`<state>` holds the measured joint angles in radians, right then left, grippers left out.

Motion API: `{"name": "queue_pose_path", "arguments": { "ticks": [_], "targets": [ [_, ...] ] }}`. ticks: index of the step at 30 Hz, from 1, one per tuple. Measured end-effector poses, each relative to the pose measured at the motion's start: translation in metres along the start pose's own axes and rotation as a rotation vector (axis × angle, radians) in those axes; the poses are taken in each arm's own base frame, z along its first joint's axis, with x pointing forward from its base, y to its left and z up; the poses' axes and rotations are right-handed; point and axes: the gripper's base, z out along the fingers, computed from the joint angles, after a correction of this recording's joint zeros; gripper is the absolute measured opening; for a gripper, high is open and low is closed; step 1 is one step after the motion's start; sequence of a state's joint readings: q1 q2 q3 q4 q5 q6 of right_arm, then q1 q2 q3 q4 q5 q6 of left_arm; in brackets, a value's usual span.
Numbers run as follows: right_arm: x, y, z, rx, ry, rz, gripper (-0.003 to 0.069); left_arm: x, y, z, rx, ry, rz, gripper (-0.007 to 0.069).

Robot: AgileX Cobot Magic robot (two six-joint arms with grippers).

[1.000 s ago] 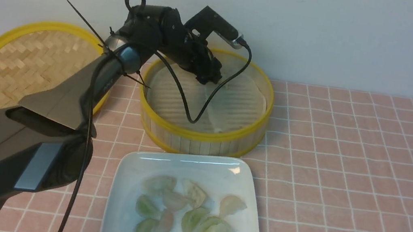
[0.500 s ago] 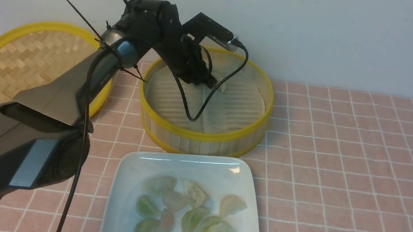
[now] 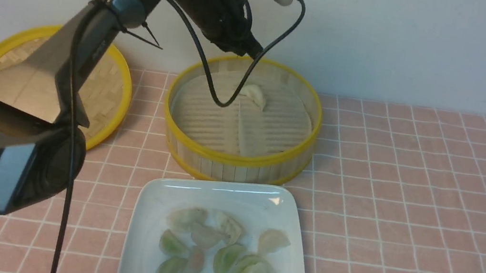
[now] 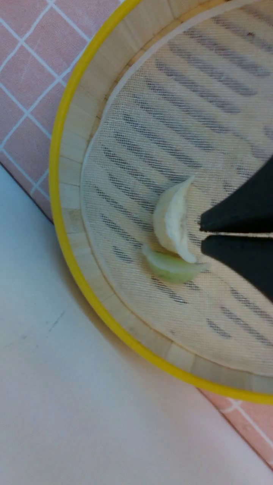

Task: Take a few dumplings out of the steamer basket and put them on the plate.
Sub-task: Use the left arm to grab a dumpling from the steamer

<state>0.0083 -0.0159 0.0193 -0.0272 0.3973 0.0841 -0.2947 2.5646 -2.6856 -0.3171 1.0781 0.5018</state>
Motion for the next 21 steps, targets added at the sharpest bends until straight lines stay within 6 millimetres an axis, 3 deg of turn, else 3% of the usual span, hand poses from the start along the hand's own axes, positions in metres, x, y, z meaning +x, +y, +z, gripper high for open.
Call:
{"name": "queue_pose_path", "arguments": {
  "ticks": [4,8,9,11,12,21],
  "targets": [
    [0.0,0.0,0.0,0.0,0.0,0.0,-0.0015,0.009,-0.001,0.024,0.051,-0.034,-0.041,0.0127],
    [0.0,0.0,0.0,0.0,0.0,0.0,-0.0015,0.016,-0.003,0.045,0.093,-0.075,-0.091,0.0334],
    [0.0,0.0,0.0,0.0,0.0,0.0,-0.0015,0.017,-0.003,0.046,0.094,-0.077,-0.093,0.0334],
    [0.0,0.0,0.0,0.0,0.0,0.0,-0.0015,0.024,-0.002,0.06,0.1,-0.086,-0.115,0.0459],
    [0.0,0.0,0.0,0.0,0.0,0.0,-0.0015,0.028,-0.002,0.066,0.105,-0.081,-0.113,0.0486],
    [0.0,0.0,0.0,0.0,0.0,0.0,-0.0015,0.039,0.0,0.084,0.091,-0.091,-0.035,0.0521]
  ]
}}
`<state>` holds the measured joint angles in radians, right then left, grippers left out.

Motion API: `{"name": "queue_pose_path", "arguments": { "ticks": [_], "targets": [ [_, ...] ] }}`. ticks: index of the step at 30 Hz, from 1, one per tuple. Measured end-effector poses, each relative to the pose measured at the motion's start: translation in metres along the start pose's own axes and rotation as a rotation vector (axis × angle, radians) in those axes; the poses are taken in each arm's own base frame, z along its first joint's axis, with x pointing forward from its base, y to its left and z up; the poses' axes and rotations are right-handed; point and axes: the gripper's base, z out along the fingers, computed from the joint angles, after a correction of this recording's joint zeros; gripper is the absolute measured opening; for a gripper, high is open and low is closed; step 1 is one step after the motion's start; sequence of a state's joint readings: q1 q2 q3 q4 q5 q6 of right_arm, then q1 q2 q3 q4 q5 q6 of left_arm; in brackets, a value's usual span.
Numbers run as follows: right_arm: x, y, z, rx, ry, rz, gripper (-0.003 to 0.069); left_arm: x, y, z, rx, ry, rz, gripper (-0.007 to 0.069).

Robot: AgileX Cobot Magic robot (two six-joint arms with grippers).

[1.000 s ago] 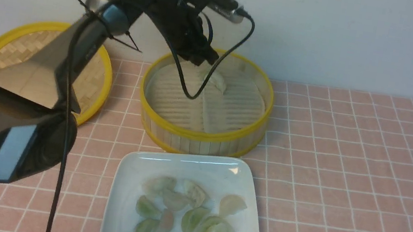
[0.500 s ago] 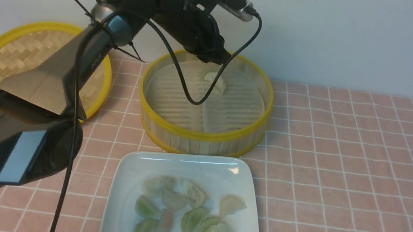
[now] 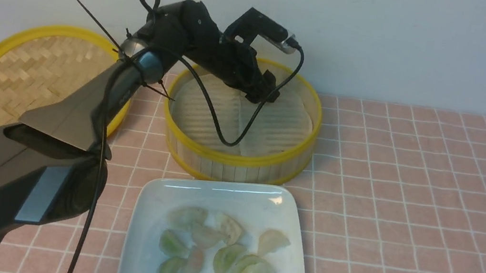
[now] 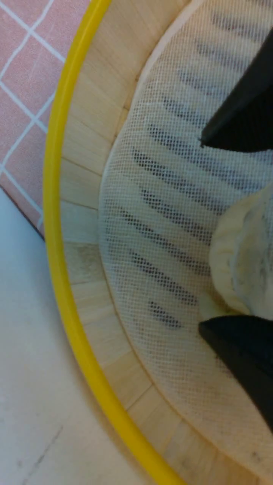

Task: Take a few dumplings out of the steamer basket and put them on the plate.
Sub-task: Use the left arm to grab a dumpling from the steamer, then use the left arm to put the dumpling into the plate

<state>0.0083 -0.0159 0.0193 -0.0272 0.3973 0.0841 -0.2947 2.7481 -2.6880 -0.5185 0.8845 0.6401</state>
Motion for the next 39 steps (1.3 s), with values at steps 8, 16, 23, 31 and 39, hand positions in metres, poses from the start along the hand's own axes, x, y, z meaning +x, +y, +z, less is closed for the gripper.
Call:
{"name": "queue_pose_path", "arguments": {
  "ticks": [8,16,23,31,39],
  "targets": [
    [0.0,0.0,0.0,0.0,0.0,0.0,-0.0015,0.006,0.007,0.005,-0.06,0.014,-0.047,0.0388],
    [0.0,0.0,0.0,0.0,0.0,0.0,-0.0015,-0.001,0.005,-0.02,-0.105,0.165,-0.038,0.0375],
    [0.0,0.0,0.0,0.0,0.0,0.0,-0.0015,-0.025,-0.007,-0.064,-0.068,0.223,-0.019,0.0372],
    [0.0,0.0,0.0,0.0,0.0,0.0,-0.0015,-0.065,-0.021,-0.118,-0.083,0.116,-0.063,0.0372],
    [0.0,0.0,0.0,0.0,0.0,0.0,-0.0015,-0.083,-0.037,-0.171,-0.103,0.112,-0.203,0.0372]
  ]
}}
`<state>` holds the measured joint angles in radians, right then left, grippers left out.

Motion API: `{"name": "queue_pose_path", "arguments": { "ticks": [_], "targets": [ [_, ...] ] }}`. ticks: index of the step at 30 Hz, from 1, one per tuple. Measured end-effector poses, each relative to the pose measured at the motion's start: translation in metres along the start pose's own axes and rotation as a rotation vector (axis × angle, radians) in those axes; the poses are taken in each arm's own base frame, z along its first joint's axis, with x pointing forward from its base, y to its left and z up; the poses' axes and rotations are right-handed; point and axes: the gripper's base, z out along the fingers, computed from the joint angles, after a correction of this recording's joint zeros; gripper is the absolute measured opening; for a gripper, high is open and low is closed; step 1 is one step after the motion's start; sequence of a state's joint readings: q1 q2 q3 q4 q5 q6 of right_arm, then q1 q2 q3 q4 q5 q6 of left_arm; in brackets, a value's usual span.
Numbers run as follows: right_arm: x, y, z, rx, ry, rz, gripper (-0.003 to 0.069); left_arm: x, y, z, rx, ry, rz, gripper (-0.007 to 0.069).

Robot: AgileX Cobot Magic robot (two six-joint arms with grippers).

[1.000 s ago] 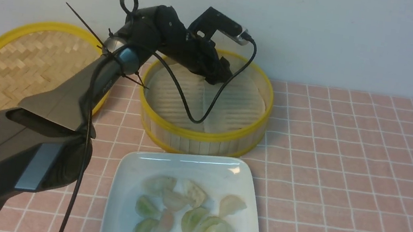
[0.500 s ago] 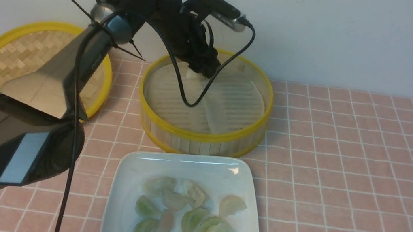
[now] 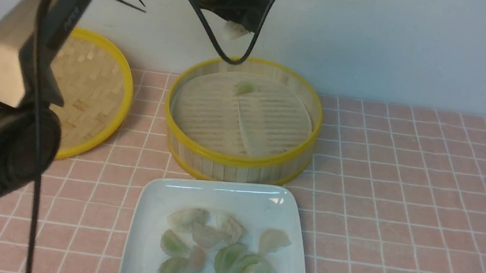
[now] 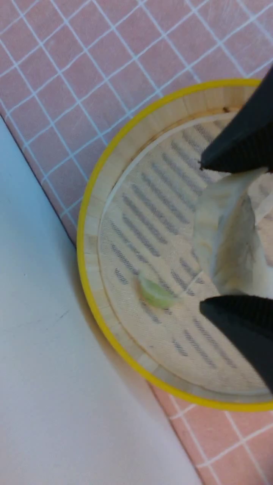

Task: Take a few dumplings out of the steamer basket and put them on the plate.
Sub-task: Use the left arm to put the dumpling into the plate, then use the left arm to grab a dumpling from the steamer

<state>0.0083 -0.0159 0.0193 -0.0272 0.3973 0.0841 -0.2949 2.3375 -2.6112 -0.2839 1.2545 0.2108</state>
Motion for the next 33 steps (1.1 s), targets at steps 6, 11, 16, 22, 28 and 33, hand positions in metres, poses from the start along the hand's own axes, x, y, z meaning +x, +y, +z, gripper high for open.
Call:
{"name": "queue_pose_path", "arguments": {
  "ticks": [6,11,16,22,28,33],
  "targets": [
    [0.0,0.0,0.0,0.0,0.0,0.0,-0.0015,0.046,-0.029,-0.037,0.055,0.199,-0.034,0.0372],
    [0.0,0.0,0.0,0.0,0.0,0.0,-0.0015,0.108,-0.068,-0.029,0.168,0.414,0.014,0.0371],
    [0.0,0.0,0.0,0.0,0.0,0.002,-0.0015,0.143,-0.086,-0.003,0.218,0.551,0.044,0.0363],
    [0.0,0.0,0.0,0.0,0.0,0.002,-0.0015,0.141,-0.081,0.017,0.169,0.467,0.082,0.0222],
    [0.0,0.0,0.0,0.0,0.0,0.0,-0.0015,0.126,-0.074,0.021,0.086,0.344,0.131,0.0408],
    [0.0,0.0,0.0,0.0,0.0,0.0,-0.0015,0.077,-0.055,0.009,-0.012,0.064,0.115,0.0302]
  ]
}}
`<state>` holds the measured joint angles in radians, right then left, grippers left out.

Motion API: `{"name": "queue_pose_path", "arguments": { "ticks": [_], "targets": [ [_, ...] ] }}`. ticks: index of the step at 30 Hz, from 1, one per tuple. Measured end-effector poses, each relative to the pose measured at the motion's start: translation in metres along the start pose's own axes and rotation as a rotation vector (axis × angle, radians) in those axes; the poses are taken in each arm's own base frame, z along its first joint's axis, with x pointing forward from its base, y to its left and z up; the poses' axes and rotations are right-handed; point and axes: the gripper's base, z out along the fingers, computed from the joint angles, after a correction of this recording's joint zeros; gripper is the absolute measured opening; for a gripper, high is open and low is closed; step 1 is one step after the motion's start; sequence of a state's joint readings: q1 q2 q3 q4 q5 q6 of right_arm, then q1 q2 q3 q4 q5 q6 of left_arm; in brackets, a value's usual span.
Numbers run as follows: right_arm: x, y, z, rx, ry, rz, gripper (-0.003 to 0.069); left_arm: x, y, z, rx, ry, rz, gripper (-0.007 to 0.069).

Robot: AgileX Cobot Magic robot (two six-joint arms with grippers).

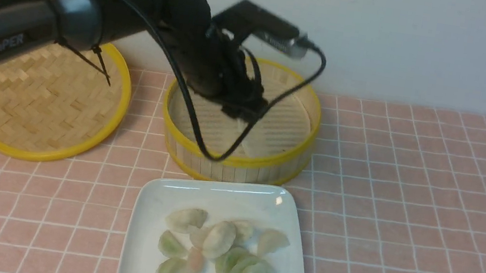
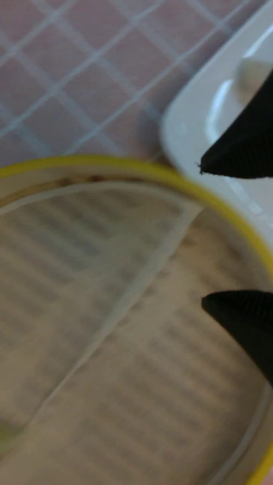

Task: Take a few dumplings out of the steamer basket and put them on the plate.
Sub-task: Use the left arm to grab a dumpling from the steamer

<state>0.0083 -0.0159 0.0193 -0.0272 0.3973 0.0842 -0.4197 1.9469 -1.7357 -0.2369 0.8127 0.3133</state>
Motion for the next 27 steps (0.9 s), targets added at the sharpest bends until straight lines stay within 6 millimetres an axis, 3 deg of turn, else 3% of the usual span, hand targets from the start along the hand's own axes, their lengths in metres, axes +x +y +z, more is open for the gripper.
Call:
{"name": "queue_pose_path", "arguments": {
  "ticks": [2,5,10,14,17,18,22,27],
  "targets": [
    [0.0,0.0,0.0,0.0,0.0,0.0,-0.0015,-0.023,0.024,-0.007,-0.035,-0.079,-0.025,0.0143],
    [0.0,0.0,0.0,0.0,0.0,0.0,-0.0015,-0.041,0.053,-0.002,-0.032,-0.116,-0.057,0.0026],
    [0.0,0.0,0.0,0.0,0.0,0.0,-0.0015,-0.047,0.09,0.045,0.036,-0.132,-0.033,-0.0006],
    [0.0,0.0,0.0,0.0,0.0,0.0,-0.0015,-0.043,0.102,0.079,0.067,-0.153,0.005,0.0003],
    [0.0,0.0,0.0,0.0,0.0,0.0,-0.0015,-0.033,0.109,0.114,0.069,-0.158,0.064,0.0077],
    [0.0,0.0,0.0,0.0,0.0,0.0,-0.0015,-0.032,0.11,0.116,0.068,-0.157,0.068,0.0077],
    [0.0,0.0,0.0,0.0,0.0,0.0,-0.0015,-0.015,0.118,0.154,0.039,-0.164,0.096,0.0267],
    [0.0,0.0,0.0,0.0,0.0,0.0,-0.0015,-0.005,0.125,0.178,-0.005,-0.198,0.08,0.043]
  ]
}}
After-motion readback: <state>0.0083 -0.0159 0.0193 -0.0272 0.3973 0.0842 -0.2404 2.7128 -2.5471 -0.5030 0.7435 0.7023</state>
